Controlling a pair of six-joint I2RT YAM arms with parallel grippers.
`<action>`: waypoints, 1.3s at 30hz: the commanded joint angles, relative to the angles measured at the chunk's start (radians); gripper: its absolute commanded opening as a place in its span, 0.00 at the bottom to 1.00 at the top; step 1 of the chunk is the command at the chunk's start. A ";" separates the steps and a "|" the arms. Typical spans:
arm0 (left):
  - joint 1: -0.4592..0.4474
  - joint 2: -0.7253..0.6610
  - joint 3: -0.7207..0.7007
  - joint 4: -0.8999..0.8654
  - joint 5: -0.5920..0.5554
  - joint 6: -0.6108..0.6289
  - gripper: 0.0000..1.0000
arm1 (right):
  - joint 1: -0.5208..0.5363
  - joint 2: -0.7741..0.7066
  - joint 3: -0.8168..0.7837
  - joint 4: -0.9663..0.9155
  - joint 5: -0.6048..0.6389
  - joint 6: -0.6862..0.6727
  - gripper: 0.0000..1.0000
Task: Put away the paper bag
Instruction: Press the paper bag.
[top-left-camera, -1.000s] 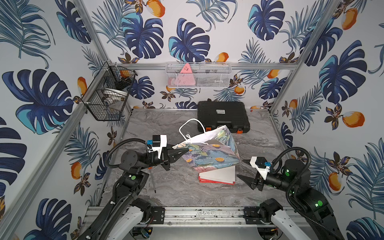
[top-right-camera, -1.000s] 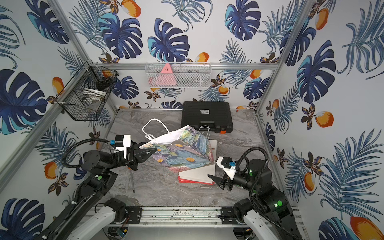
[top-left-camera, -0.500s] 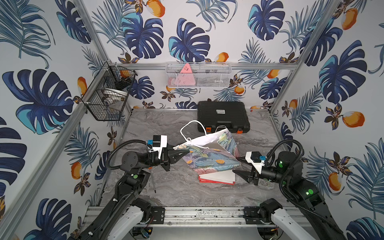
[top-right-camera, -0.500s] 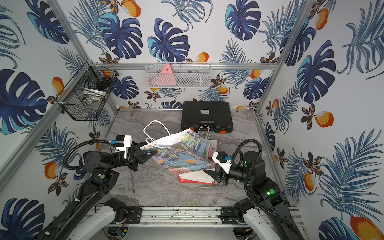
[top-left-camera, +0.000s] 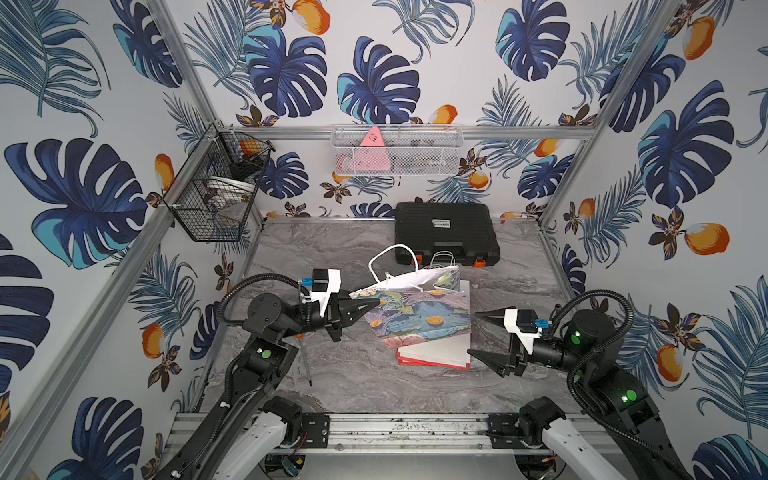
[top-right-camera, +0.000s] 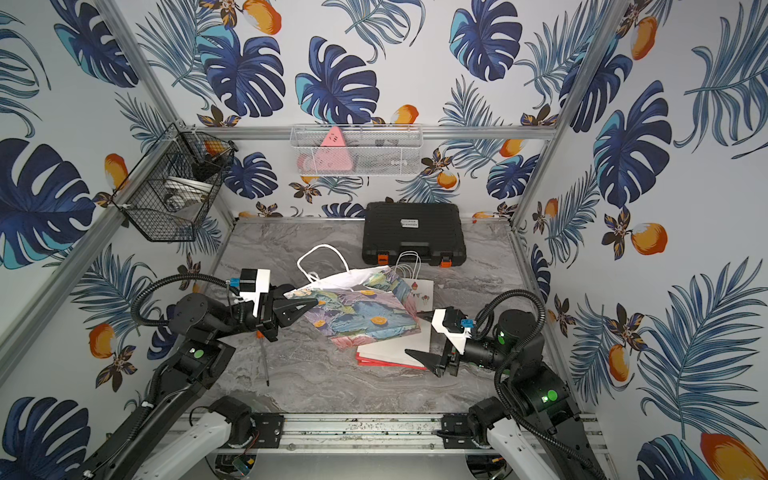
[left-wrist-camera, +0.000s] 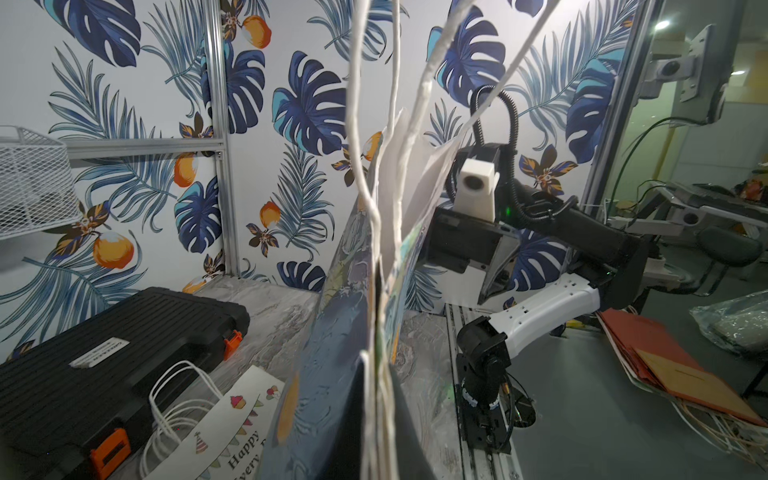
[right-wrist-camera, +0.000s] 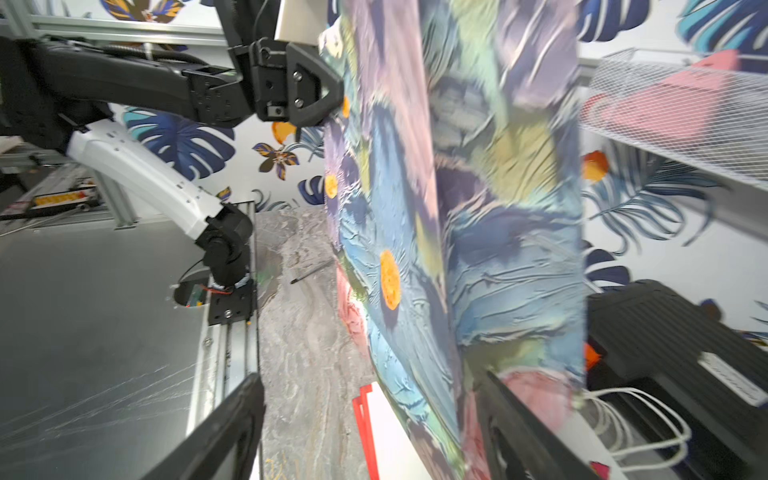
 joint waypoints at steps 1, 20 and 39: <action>0.001 -0.021 0.012 -0.266 0.011 0.174 0.00 | 0.001 0.016 0.026 -0.083 0.185 -0.029 0.85; 0.001 -0.006 0.021 -0.360 0.198 0.175 0.00 | 0.006 0.190 -0.019 0.242 -0.298 0.160 0.90; 0.001 -0.002 0.049 -0.426 0.088 0.082 0.00 | 0.185 0.345 -0.007 0.381 -0.190 0.194 0.04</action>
